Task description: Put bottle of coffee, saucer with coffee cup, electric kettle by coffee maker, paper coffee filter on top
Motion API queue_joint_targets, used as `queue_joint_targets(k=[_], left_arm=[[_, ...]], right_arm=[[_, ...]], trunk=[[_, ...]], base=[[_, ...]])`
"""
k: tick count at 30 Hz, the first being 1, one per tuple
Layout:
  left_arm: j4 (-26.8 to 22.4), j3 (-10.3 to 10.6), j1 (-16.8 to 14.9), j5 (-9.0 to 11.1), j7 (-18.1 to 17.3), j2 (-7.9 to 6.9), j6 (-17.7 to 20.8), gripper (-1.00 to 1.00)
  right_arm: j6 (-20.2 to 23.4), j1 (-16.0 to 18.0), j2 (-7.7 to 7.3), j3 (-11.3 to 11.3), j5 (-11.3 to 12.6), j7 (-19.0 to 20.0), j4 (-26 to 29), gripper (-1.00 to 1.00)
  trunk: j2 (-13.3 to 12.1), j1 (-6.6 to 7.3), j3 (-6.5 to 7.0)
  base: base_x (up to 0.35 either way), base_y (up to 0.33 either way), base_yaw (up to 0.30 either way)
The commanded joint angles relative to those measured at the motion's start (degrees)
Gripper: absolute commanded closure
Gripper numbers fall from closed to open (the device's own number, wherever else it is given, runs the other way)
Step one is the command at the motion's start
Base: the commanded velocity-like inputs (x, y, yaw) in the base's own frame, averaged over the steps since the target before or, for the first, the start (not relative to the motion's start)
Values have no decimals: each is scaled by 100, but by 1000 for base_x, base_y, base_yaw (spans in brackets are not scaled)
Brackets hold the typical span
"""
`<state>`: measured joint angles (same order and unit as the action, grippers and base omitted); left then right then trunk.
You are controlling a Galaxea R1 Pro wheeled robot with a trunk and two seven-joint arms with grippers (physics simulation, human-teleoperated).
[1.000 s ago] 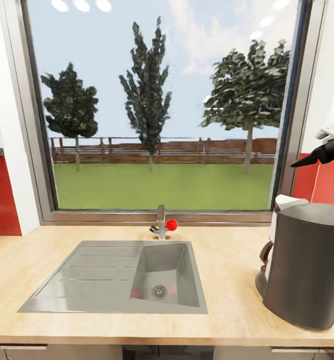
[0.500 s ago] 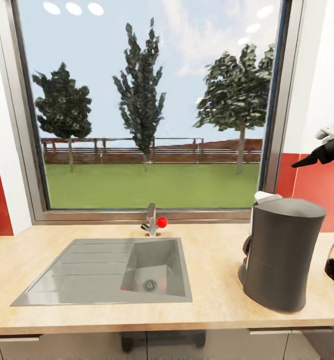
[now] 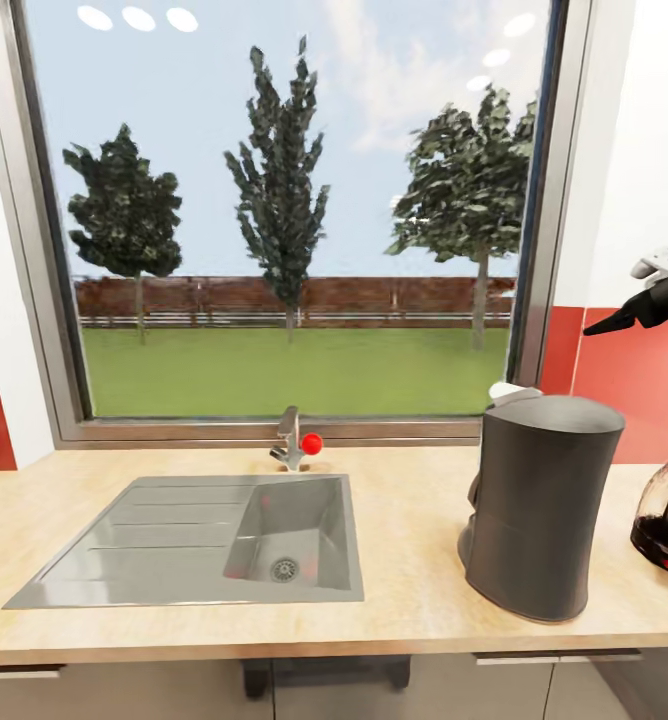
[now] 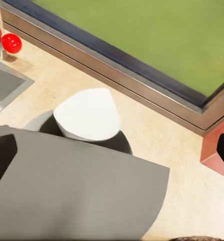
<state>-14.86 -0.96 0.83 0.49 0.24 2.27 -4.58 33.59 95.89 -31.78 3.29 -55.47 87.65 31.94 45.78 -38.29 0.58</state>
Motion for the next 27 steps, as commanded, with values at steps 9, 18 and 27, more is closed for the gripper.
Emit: queue_joint_targets(k=[9, 18, 27], left_arm=[[-8, -9, 4, 4, 2, 2, -7, -100], [-8, -9, 4, 4, 2, 2, -7, -100], [-8, -18, 4, 4, 2, 2, -7, -100]], right_arm=[[60, 0, 5, 32, -52, 42, 5, -100], [60, 0, 5, 38, -52, 36, 5, -100], [54, 0, 14, 43, -38, 23, 78, -100]], trunk=[[0, -1, 1], [0, -1, 1], [0, -1, 1]], base=[[0, -29, 0], [-14, -3, 0], [-240, 0, 0]])
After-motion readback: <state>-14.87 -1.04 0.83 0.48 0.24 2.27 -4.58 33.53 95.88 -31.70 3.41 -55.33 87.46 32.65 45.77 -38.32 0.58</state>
